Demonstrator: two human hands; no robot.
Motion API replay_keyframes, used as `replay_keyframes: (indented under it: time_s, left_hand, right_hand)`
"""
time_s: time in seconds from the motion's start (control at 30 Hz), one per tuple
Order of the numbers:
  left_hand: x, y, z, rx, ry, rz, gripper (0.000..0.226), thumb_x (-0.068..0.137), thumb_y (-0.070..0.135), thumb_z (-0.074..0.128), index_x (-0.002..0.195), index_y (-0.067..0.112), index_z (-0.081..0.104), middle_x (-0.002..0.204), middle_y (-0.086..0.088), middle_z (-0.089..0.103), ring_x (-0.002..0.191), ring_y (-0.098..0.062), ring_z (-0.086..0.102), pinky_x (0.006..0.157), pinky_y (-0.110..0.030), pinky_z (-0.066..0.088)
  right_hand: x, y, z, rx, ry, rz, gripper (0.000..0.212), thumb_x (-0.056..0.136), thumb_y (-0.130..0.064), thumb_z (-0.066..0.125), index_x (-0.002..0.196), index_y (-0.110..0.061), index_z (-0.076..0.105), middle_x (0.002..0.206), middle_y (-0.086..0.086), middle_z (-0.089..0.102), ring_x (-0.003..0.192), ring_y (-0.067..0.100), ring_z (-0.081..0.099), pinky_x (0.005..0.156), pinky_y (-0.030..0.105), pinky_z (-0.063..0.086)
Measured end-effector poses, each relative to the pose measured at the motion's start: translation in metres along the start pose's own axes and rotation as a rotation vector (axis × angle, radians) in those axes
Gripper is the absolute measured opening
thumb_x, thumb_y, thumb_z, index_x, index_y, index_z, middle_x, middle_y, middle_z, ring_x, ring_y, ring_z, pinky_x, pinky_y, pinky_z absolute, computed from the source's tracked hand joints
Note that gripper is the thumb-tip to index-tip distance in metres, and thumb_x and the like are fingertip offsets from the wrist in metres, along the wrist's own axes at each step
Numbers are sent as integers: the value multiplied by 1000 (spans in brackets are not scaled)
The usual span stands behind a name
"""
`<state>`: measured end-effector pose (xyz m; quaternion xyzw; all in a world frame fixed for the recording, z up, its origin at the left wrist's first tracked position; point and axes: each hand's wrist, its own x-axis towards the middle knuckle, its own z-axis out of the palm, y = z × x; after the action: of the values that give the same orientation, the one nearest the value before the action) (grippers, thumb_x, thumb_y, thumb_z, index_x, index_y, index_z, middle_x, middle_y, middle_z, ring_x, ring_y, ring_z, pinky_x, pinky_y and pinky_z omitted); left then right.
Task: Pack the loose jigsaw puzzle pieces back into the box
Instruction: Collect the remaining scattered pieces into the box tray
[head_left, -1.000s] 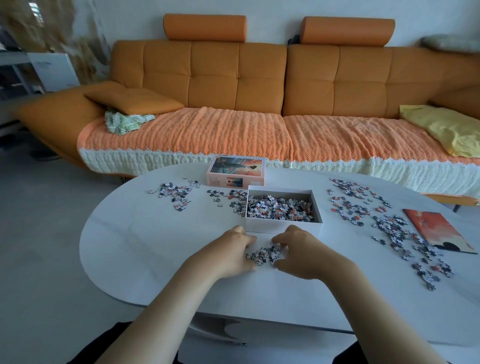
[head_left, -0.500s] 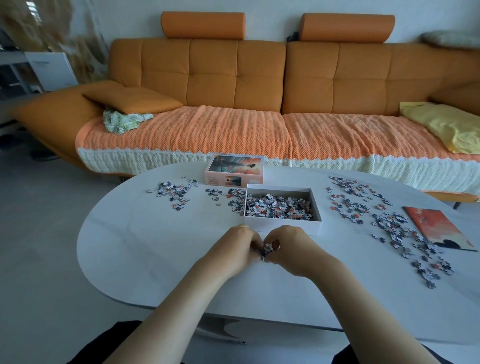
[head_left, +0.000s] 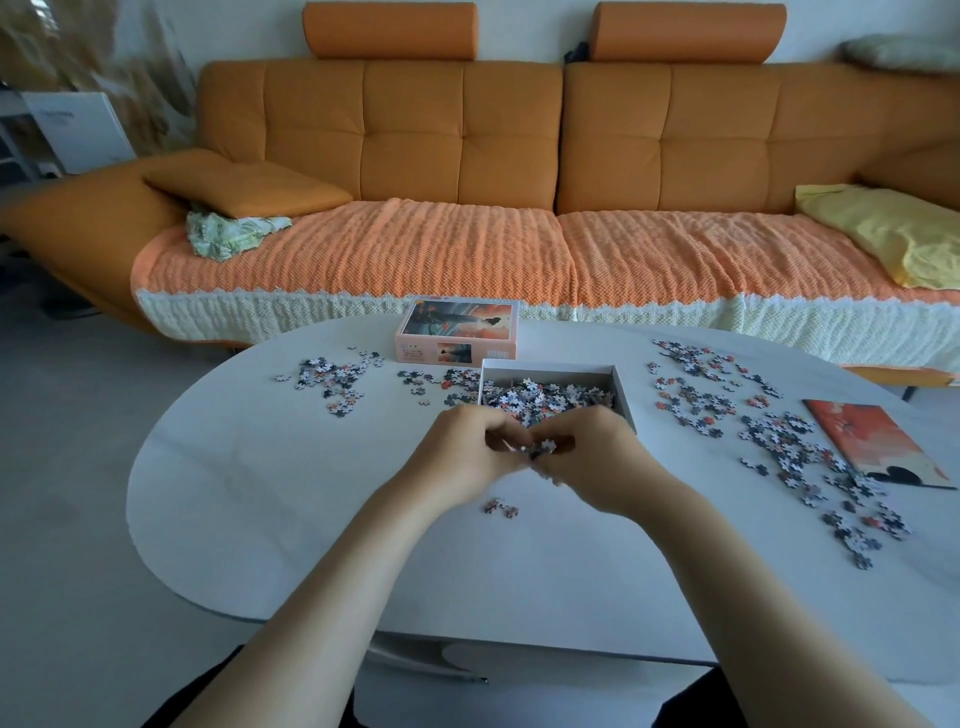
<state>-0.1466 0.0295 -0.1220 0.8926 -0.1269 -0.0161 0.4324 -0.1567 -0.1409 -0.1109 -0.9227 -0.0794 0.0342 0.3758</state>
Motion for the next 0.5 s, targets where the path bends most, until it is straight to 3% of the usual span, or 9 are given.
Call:
replay_keyframes:
  time_s: [0.1,0.27,0.4,0.5]
  left_hand:
    - [16,8,-4,-77,73,50,12,78,17,80,85,26,76,77,13,69,67,2,61,64,-12,46]
    - [47,14,3,-107,193,148,16,81,12,77,92,24,76,87,11,72,80,-5,66,75,-22,53]
    - [62,2,9,69,133,196,20,90,11,66,105,19,75,101,5,73,91,-8,65,84,-28,53]
    - [64,-3,6,179,92,210,23,96,14,57,113,17,73,111,2,70,99,-12,63,86,-25,48]
  right_hand:
    - [9,-2,-12,28,117,-64,23,81,-9,68,88,-29,76,57,-13,61,60,10,55,53,15,42]
    - [30,1,-18,4,365,-144,26,84,-7,68,102,-24,76,89,-2,69,81,18,62,73,30,51]
    - [46,24,-12,-225,154,-123,27,96,-16,51,112,-28,69,96,4,62,86,24,57,66,31,41]
    - [48,34,-11,-304,122,-67,25,98,-22,47,115,-25,65,107,3,60,102,27,54,76,32,41]
